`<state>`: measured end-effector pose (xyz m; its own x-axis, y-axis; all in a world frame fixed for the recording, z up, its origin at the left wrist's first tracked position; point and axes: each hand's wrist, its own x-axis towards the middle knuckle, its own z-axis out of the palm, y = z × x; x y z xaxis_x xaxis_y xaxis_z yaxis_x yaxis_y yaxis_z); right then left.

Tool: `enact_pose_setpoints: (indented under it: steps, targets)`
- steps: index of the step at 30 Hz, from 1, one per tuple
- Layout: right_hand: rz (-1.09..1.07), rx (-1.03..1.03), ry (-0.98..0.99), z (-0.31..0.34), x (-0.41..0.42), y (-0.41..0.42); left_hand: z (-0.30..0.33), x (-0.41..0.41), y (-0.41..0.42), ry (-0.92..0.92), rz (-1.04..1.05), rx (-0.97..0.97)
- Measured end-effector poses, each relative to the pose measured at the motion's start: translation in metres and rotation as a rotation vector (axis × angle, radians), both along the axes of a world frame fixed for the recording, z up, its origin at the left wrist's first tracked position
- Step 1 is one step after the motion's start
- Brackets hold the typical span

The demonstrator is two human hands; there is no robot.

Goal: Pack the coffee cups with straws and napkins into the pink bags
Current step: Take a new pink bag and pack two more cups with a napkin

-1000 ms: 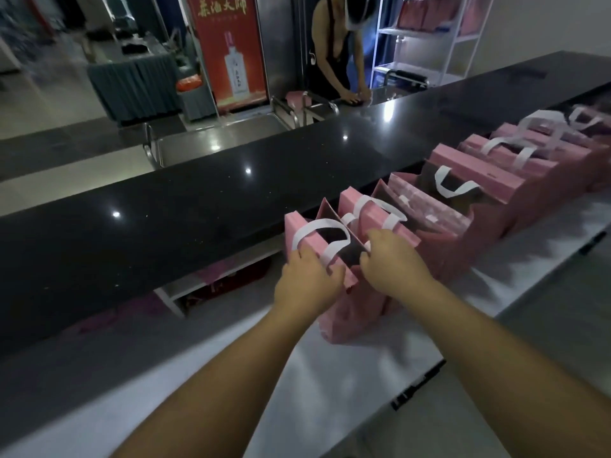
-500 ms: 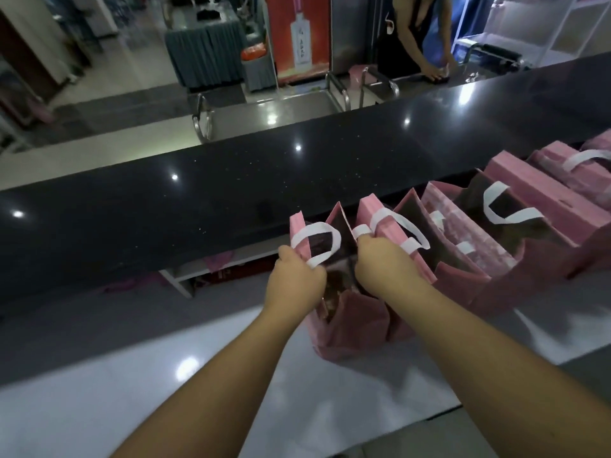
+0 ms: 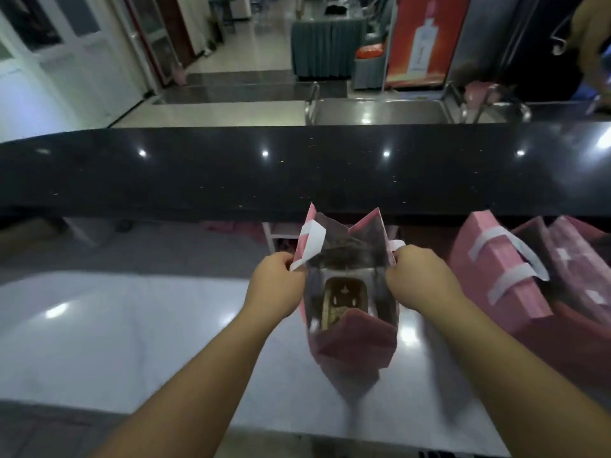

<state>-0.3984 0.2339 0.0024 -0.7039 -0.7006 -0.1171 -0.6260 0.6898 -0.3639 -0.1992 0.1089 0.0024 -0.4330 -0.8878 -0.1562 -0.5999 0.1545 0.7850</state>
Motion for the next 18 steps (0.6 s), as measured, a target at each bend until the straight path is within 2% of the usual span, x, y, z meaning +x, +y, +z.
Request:
enact_pose_setpoints:
  steps: [9, 13, 18]
  targets:
    - [0.349, 0.005, 0.037, 0.008, 0.207, -0.094, -0.007, 0.232, -0.028, 0.009, 0.313, -0.024]
    - [0.513, -0.005, 0.078, 0.010, 0.326, -0.121, -0.007, 0.354, -0.021, 0.024, 0.454, -0.043]
    - [0.672, -0.040, 0.083, 0.007, 0.458, -0.137, -0.014, 0.487, 0.005, 0.150, 0.630, -0.010]
